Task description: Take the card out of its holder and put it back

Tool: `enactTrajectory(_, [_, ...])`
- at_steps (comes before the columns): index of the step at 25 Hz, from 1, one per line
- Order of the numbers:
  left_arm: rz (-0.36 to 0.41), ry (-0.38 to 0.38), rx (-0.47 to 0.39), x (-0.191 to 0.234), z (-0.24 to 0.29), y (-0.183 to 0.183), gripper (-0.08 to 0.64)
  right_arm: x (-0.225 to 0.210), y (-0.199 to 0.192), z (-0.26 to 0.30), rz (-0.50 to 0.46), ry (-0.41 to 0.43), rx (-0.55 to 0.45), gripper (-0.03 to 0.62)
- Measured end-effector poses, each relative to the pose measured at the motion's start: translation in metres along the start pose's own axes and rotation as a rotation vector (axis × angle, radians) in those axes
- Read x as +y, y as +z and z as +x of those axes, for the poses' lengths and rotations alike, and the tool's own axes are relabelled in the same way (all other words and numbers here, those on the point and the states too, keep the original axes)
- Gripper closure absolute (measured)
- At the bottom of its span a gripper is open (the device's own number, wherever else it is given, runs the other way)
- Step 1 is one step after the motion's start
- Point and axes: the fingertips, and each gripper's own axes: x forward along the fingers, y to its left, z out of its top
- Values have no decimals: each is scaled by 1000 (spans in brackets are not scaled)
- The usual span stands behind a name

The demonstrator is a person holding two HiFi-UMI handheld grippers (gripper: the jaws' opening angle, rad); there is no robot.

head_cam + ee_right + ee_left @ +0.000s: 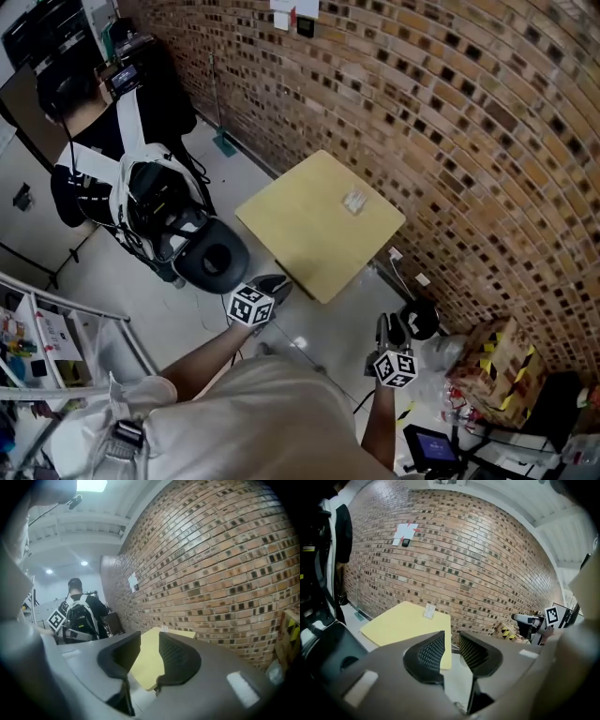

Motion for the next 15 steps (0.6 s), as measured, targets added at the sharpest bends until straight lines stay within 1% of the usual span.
enactTrajectory(9, [-12, -36, 10, 23, 3, -4, 442, 16, -11, 18, -67, -69, 46, 469])
enactTrajectory(15, [18, -62, 13, 31, -3, -2, 443, 25, -8, 27, -73, -102, 38, 469])
